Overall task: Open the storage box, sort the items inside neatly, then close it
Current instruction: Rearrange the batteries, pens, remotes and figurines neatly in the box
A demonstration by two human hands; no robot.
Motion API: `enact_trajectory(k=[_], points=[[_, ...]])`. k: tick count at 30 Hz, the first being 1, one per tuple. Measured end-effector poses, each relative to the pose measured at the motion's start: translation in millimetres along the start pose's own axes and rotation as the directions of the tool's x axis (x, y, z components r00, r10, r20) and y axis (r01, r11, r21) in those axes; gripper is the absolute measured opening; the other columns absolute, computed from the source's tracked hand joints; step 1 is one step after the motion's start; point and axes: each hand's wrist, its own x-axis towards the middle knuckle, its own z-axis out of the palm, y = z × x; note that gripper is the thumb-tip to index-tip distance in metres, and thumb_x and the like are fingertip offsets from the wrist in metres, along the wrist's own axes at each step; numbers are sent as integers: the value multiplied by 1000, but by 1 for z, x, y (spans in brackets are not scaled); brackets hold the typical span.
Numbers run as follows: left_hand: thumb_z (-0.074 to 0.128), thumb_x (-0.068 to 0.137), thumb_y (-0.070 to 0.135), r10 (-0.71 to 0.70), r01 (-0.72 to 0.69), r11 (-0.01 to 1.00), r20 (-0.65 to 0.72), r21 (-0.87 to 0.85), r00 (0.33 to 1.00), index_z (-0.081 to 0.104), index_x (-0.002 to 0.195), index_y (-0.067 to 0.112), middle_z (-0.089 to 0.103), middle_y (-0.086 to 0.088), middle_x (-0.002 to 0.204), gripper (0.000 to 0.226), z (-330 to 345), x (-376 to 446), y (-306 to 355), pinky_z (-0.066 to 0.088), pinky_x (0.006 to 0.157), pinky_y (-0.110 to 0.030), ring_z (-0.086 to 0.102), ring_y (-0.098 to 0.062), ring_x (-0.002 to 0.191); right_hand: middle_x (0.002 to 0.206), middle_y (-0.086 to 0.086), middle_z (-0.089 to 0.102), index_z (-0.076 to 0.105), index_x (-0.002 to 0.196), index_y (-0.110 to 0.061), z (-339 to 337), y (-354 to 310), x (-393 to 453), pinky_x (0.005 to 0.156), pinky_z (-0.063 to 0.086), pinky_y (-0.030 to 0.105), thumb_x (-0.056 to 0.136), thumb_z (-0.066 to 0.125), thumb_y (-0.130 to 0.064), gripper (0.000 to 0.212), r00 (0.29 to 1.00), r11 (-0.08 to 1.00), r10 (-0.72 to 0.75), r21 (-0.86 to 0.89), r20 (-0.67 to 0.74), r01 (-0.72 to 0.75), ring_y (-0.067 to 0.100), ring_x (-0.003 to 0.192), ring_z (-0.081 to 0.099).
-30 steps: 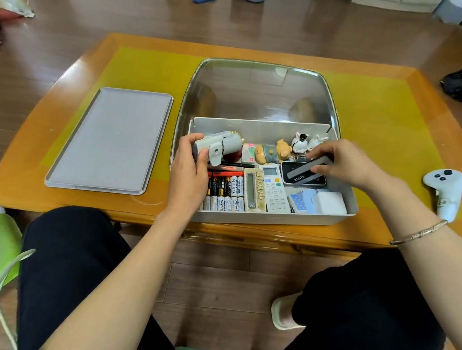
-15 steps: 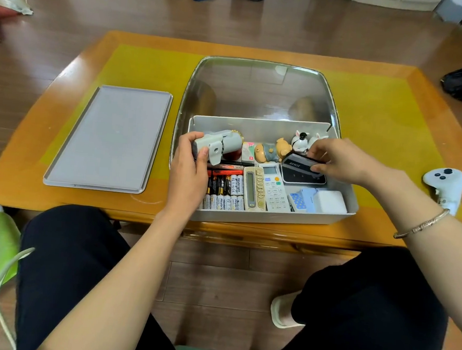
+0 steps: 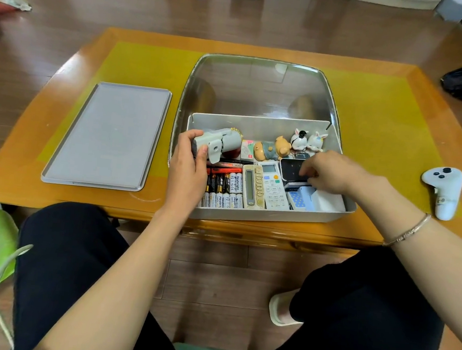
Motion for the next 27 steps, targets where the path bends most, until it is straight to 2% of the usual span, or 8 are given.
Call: enact_trajectory(k=[3, 7, 11, 13, 15, 19, 22, 27], points=[[45, 101, 20, 5, -5, 1000, -2, 0, 1000, 42, 128, 18, 49, 7, 121, 28, 1, 0, 0, 52, 85, -26, 50, -9, 111, 101, -1, 69, 69, 101, -26, 3, -7, 0, 75, 52, 33, 84, 66, -33, 19, 1000, 1000, -25, 18, 18, 25, 22, 94, 61], [44, 101, 21, 2, -2, 1000, 5, 2, 1000, 41, 129, 19, 51, 0, 128, 28, 0, 0, -1, 51, 84, -24, 50, -11, 114, 101, 2, 69, 70, 98, -26, 5, -9, 3, 69, 48, 30, 84, 67, -36, 17, 1000, 1000, 9, -13, 2, -9, 23, 94, 61], [44, 101, 21, 3, -3, 1000, 0, -3, 1000, 41, 129, 19, 49, 5, 125, 28, 0, 0, 0, 54, 86, -30, 50, -10, 114, 102, 1, 67, 67, 107, -23, 0, -10, -2, 70, 46, 29, 80, 72, -36, 31, 1000, 999, -7, 38, -12, 8, 22, 94, 59], [44, 101, 21, 7, -7, 1000, 1, -7, 1000, 41, 129, 19, 50, 4, 124, 28, 0, -1, 0, 54, 85, -34, 52, -12, 113, 89, -5, 64, 67, 107, -23, -4, -10, -8, 65, 42, 27, 74, 78, -38, 38, 1000, 993, -25, 114, -2, 25, 18, 85, 58], [44, 101, 21, 13, -13, 1000, 0, -8, 1000, 41, 129, 18, 51, 3, 124, 28, 0, -1, 0, 54, 85, -34, 52, -12, 112, 79, -11, 59, 67, 103, -26, -6, -12, -14, 61, 39, 26, 69, 82, -41, 40, 996, 992, -48, 120, 72, 39, 14, 78, 56], [44, 101, 21, 5, -5, 1000, 0, -7, 1000, 41, 130, 18, 51, -1, 128, 29, 0, -1, -1, 54, 82, -27, 51, -11, 114, 75, -11, 61, 68, 104, -24, 2, -18, -16, 67, 46, 26, 70, 82, -33, 38, 978, 996, -61, 75, 201, 46, 13, 74, 55], [44, 101, 21, 16, -16, 1000, -1, 3, 1000, 41, 129, 18, 52, -3, 128, 29, 0, -2, 0, 51, 81, -21, 51, -11, 113, 73, -10, 59, 69, 103, -19, 7, -20, -14, 69, 48, 25, 71, 81, -28, 35, 981, 997, -56, 61, 183, 45, 11, 72, 53], [44, 101, 21, 12, -12, 1000, -2, 2, 1000, 41, 129, 18, 52, -2, 128, 29, 0, -1, 0, 46, 77, -13, 51, -10, 112, 66, -16, 50, 71, 95, -19, 12, -24, -13, 64, 42, 23, 70, 81, -28, 28, 992, 998, -56, 49, 111, 50, 9, 71, 49]])
